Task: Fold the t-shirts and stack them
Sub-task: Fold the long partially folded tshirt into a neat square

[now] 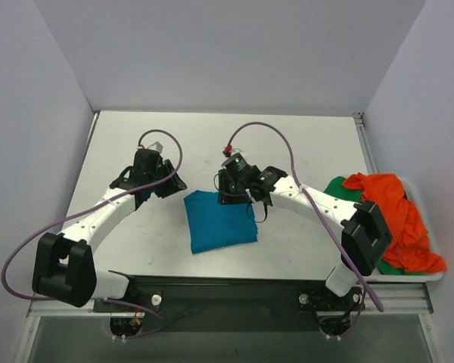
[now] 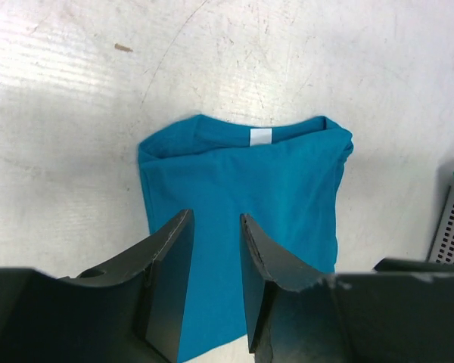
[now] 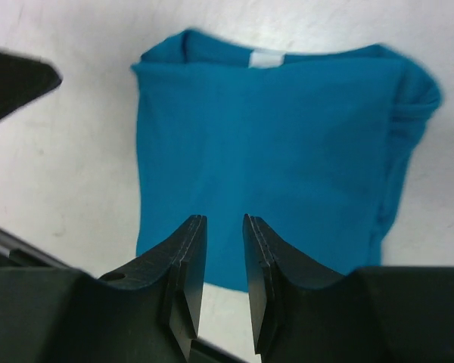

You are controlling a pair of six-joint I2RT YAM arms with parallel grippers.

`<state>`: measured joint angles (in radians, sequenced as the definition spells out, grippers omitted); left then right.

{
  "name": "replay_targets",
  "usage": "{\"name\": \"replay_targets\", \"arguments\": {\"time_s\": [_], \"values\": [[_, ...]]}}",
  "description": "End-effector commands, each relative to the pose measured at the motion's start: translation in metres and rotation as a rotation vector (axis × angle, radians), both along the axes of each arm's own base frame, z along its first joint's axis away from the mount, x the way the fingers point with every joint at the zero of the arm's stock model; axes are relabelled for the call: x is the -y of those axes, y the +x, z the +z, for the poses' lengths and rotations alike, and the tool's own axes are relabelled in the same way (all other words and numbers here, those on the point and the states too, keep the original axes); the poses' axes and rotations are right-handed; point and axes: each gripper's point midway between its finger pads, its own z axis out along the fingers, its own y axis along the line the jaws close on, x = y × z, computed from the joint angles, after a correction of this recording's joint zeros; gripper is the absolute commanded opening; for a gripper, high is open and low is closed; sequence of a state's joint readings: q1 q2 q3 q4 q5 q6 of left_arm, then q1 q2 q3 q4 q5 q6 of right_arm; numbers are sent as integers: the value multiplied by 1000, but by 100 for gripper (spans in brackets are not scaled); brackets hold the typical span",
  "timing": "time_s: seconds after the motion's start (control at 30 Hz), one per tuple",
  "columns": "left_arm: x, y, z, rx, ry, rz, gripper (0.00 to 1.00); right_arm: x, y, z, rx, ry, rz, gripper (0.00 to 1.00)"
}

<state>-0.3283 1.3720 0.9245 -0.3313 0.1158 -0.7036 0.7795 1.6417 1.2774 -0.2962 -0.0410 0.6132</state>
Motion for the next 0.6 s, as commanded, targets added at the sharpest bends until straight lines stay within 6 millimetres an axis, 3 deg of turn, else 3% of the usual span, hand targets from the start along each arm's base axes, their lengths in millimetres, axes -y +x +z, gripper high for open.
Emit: {"name": "replay_targets", "arguments": {"time_s": [0.0, 0.27, 0.3, 0.43, 0.57], "values": [[-4, -10, 7, 3, -59, 4, 41, -5, -34, -28, -56, -74, 30, 27], [-8, -34, -14, -43, -89, -14, 51, 1, -40, -98, -137, -243, 31, 29], [-8, -36, -16, -43, -86, -15, 56, 5, -41, -110, -158, -269, 32, 30], [-13, -46, -32, -63, -69, -16, 72, 7, -46, -121, -187, -285, 45, 41], [-18, -54, -47, -80, -46, 1, 74, 6, -46, -119, -187, -279, 59, 52]]}}
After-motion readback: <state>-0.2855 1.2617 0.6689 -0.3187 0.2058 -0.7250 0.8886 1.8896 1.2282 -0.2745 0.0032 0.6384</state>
